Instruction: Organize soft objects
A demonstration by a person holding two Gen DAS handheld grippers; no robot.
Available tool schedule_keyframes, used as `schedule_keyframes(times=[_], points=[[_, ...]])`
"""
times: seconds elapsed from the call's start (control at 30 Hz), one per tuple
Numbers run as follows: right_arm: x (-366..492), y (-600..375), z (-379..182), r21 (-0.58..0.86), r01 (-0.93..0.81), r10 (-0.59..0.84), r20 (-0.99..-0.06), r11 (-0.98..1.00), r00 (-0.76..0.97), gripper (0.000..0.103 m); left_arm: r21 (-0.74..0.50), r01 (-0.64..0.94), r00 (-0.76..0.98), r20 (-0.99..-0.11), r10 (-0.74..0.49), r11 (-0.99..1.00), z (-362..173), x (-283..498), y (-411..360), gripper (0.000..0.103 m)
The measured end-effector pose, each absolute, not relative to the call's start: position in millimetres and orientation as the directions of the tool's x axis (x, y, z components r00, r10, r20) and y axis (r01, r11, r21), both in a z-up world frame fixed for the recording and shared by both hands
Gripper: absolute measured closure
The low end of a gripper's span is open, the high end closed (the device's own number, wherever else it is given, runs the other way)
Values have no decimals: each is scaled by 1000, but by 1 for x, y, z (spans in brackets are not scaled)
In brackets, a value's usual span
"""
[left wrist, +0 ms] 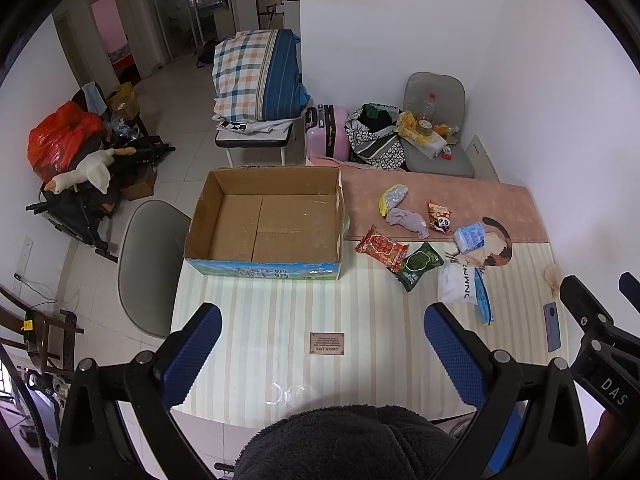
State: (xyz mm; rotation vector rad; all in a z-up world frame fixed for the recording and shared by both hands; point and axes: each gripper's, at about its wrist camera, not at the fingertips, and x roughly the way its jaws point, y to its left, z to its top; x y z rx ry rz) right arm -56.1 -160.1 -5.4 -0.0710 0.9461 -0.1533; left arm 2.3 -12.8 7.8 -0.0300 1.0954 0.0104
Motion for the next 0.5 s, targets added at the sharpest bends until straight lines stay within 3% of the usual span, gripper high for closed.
schedule_keyframes(times=[0.5], points=[[-57, -159, -5, -131, 97, -163, -798, 987, 580, 0, -27, -24, 459, -888, -13, 999, 7, 2, -12, 0]])
